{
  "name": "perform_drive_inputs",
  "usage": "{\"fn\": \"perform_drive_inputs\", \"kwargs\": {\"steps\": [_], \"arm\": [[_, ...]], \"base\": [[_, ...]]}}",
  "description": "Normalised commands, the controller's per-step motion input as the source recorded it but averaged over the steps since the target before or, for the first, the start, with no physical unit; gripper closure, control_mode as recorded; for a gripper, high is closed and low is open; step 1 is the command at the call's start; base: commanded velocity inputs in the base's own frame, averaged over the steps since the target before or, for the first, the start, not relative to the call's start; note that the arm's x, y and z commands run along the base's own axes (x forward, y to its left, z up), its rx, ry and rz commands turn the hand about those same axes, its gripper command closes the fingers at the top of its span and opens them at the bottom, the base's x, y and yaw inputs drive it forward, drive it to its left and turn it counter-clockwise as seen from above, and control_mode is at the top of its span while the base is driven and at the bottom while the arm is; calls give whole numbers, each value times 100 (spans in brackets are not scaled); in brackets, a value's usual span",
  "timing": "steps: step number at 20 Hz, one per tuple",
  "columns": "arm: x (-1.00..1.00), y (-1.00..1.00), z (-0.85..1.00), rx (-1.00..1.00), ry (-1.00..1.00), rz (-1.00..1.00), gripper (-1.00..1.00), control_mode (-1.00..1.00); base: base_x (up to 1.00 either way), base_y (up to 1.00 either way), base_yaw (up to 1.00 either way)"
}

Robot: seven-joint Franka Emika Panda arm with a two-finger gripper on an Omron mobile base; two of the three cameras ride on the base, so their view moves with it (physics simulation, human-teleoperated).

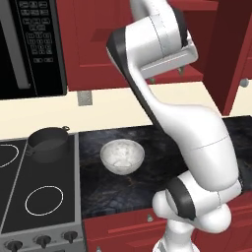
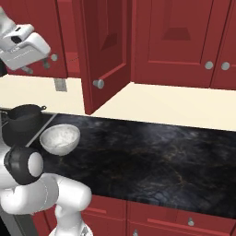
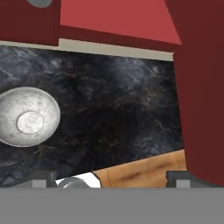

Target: Open the cabinet and move the ladle to the pot. Then close the cabinet.

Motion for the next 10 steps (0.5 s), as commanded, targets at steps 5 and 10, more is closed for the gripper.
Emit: {"fn": "perform_drive_inputs", "kwargs": {"steps": [5,10], "arm": [[39,37,-16,11,0,-8,-100,-100],[58,10,5,5,0,-9,-100,-100]], "base": [[0,0,0],[0,0,0]]}}
